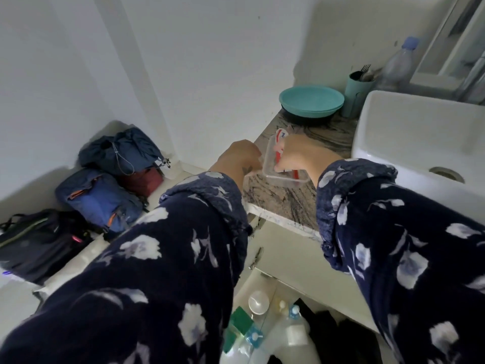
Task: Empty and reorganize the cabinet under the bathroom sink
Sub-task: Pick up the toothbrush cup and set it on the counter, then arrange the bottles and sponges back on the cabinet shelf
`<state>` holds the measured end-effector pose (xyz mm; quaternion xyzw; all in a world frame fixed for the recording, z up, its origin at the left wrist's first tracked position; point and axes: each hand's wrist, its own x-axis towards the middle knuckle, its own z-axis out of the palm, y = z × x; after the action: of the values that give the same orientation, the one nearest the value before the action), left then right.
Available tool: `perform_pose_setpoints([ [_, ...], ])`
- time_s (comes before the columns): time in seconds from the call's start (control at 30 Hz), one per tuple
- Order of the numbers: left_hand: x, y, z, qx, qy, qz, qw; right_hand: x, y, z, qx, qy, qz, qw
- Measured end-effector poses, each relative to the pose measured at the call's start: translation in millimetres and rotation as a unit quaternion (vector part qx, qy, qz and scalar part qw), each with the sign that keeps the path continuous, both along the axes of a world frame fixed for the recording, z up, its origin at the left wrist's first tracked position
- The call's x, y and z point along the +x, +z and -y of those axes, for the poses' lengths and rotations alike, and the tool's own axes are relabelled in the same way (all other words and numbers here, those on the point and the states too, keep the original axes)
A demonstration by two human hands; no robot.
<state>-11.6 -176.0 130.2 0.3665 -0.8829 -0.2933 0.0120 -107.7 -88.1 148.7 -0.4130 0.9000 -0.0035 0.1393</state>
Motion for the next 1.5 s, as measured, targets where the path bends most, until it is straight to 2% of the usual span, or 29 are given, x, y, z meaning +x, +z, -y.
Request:
perform_pose_setpoints([
  [0.1,36.1,-1.4,-14.5,-0.010,-0.029,0.025,0.999,35.1,1.2,-13.2,0.060,0.015,0.063,0.996],
  [0.23,94.3,-10.6,-40.6,0.017,-0.050,0.053,0.997,80.0,-18.9,-40.4,0.046,0.021,0.103,0.993],
  [0.3,127.5,-20.5,-55.7,0.038,-0.054,0.059,0.996,107.1,-32.8,-53.6,0.081,0.030,0.128,0.988],
  [0.6,211.5,-84.7,-109.4,0.094,-0.035,0.120,0.988,192.9,-110.8,-103.9,0.183,0.047,0.160,0.969],
  [0.83,212.0,-154.5,-134.8,0.149,-0.017,0.142,0.978,199.1,-171.1,-127.4,0.221,0.066,0.178,0.957],
  [1.17,177.0,-270.9,-158.0,0.237,0.052,0.179,0.954,148.8,-273.9,-151.0,0.244,0.103,0.198,0.944],
  [1.37,163.6,-365.8,-154.4,0.241,0.044,0.201,0.948,123.3,-376.9,-162.2,0.197,0.049,0.254,0.946],
  [1.5,156.1,-451.6,-146.2,0.249,0.040,0.214,0.944,118.0,-470.2,-159.0,0.164,0.020,0.259,0.952],
])
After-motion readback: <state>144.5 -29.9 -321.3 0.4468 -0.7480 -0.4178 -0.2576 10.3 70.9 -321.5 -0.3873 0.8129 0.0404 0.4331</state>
